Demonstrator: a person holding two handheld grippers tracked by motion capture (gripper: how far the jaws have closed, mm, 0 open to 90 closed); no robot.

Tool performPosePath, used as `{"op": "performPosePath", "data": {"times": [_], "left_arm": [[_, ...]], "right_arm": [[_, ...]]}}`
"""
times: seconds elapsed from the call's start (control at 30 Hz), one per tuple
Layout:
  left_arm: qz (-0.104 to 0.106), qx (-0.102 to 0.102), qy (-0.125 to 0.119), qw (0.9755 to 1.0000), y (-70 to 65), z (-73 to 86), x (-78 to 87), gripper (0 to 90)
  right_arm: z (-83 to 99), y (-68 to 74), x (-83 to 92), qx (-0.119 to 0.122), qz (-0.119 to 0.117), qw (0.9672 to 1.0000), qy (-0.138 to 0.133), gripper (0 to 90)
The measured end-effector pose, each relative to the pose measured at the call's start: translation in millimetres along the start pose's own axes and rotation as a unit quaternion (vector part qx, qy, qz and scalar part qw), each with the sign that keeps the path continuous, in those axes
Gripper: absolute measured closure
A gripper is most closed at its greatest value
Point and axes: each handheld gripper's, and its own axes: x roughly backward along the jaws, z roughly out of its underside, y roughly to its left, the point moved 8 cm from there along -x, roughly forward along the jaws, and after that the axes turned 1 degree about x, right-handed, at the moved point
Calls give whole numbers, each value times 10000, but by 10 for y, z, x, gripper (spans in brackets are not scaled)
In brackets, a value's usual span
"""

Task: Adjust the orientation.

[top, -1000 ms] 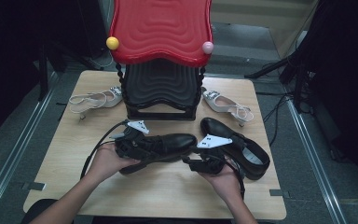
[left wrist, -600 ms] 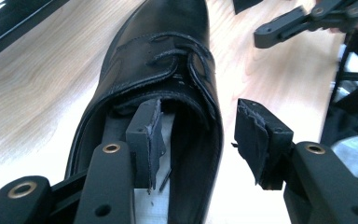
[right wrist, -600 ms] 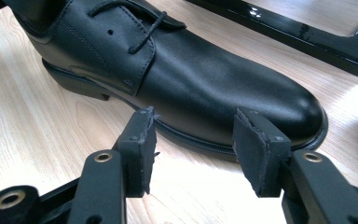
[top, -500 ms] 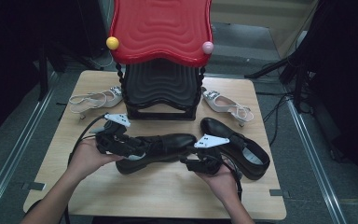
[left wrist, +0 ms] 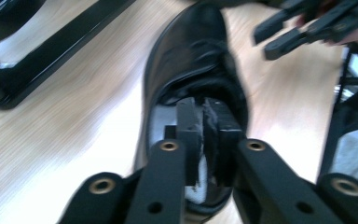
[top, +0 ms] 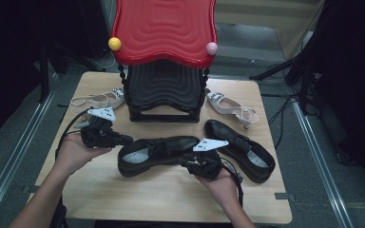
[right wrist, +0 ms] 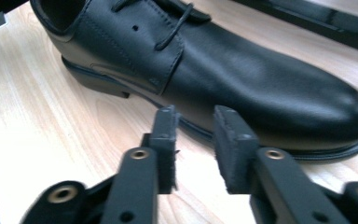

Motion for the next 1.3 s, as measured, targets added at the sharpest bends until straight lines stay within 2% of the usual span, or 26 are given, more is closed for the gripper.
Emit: {"op": "performPosePath", "data": {"times": [0.1, 0.13, 0.2, 0.23, 0.27, 0.3, 0.4, 0.47, 0.53, 0.7, 0.73, 0.93, 1.17, 1.23, 1.3], "left_arm": [[-144, 8, 56, 9999, 138, 62, -78, 891], [-115, 71, 8, 9999, 176, 72, -109, 891], [-204, 73, -5, 9998, 265, 99, -167, 890], [-99, 182, -16, 9998, 289, 107, -202, 890], [25, 244, -60, 9997, 291, 107, -233, 889], [-30, 250, -88, 9996, 304, 103, -255, 889], [-20, 270, -106, 9996, 318, 101, -278, 886], [-41, 324, 26, 9995, 362, 138, -345, 877], [-123, 280, 201, 9993, 390, 173, -420, 877], [-22, 391, 236, 9990, 381, 168, -536, 879], [-26, 450, 227, 9987, 378, 170, -543, 880], [-4, 496, 157, 9986, 364, 180, -545, 893], [63, 512, 167, 9985, 350, 187, -547, 899], [175, 482, 240, 9984, 315, 203, -562, 898], [165, 429, 326, 9984, 260, 217, -605, 883]], "right_arm": [[20, 43, -38, 15, -9, 9999, 147, 900], [19, 56, -50, 40, -6, 9999, 153, 900], [12, 60, -70, 49, 63, 9999, 140, 900], [6, 51, -81, 31, 91, 9999, 117, 900], [4, 47, -90, -19, 85, 9999, 105, 900], [3, 40, -97, -49, 105, 9999, 84, 900], [17, 37, -114, -50, 157, 9998, 95, 898], [21, 27, -126, -60, 166, 9998, 92, 886], [23, 21, -154, -161, 138, 9997, 95, 883], [28, 36, -242, -131, 189, 9997, 129, 870], [31, 42, -257, -139, 194, 9996, 162, 870], [21, 53, -306, -25, 257, 9995, 184, 871], [17, 33, -305, -267, 201, 9992, 219, 895], [19, 19, -302, -281, 229, 9991, 227, 895], [24, -2, -300, -326, 221, 9989, 245, 895]]}}
